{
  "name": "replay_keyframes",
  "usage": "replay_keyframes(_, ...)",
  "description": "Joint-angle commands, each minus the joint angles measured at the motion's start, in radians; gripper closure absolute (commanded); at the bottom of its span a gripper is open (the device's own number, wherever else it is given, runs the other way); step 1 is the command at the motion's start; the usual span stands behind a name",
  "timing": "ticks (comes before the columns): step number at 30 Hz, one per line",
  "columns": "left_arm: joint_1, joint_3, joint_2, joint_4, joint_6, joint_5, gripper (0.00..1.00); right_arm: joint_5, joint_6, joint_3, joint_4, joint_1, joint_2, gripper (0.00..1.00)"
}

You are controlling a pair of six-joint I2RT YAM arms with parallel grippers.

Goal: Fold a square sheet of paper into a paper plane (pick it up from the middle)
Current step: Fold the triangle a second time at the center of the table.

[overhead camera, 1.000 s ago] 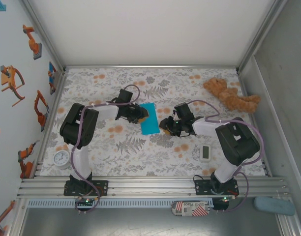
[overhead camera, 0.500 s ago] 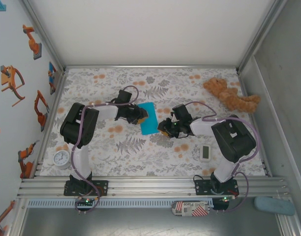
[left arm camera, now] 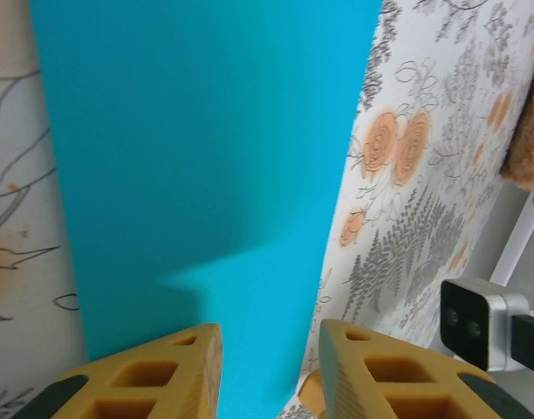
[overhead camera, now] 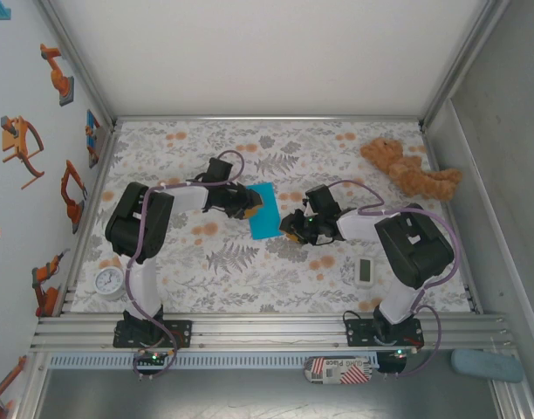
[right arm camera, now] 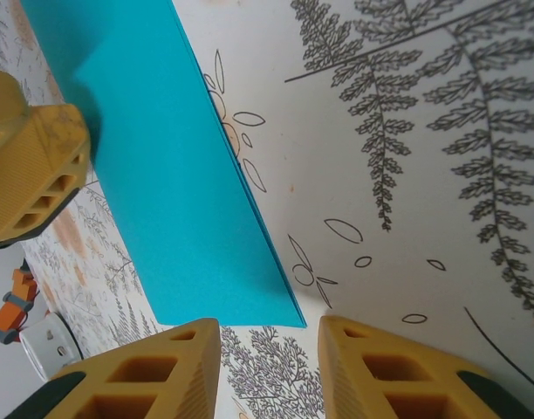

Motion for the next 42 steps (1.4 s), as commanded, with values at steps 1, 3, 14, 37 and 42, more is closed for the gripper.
replay_keyframes(1, 0.011, 0.040, -0.017, -0.040, 0.014, -0.013, 0.64, 0.014, 0.000, 0.018, 0.002, 0.010, 0.007, 0.66)
replay_keyframes(3, 0.018, 0.043, -0.003, -0.048, 0.017, -0.026, 0.64, 0.009, 0.001, 0.017, 0.010, 0.010, 0.012, 0.66)
replay_keyframes(14, 0.026, 0.070, 0.084, -0.120, 0.014, -0.071, 0.64, 0.001, 0.005, 0.013, 0.024, 0.010, 0.015, 0.67)
replay_keyframes(37, 0.029, 0.044, 0.098, -0.116, -0.008, -0.063, 0.64, -0.024, 0.012, 0.025, 0.073, 0.010, 0.028, 0.73)
replay_keyframes(42, 0.029, 0.043, 0.098, -0.117, -0.008, -0.061, 0.65, -0.027, 0.024, 0.019, 0.101, 0.009, 0.029, 0.75)
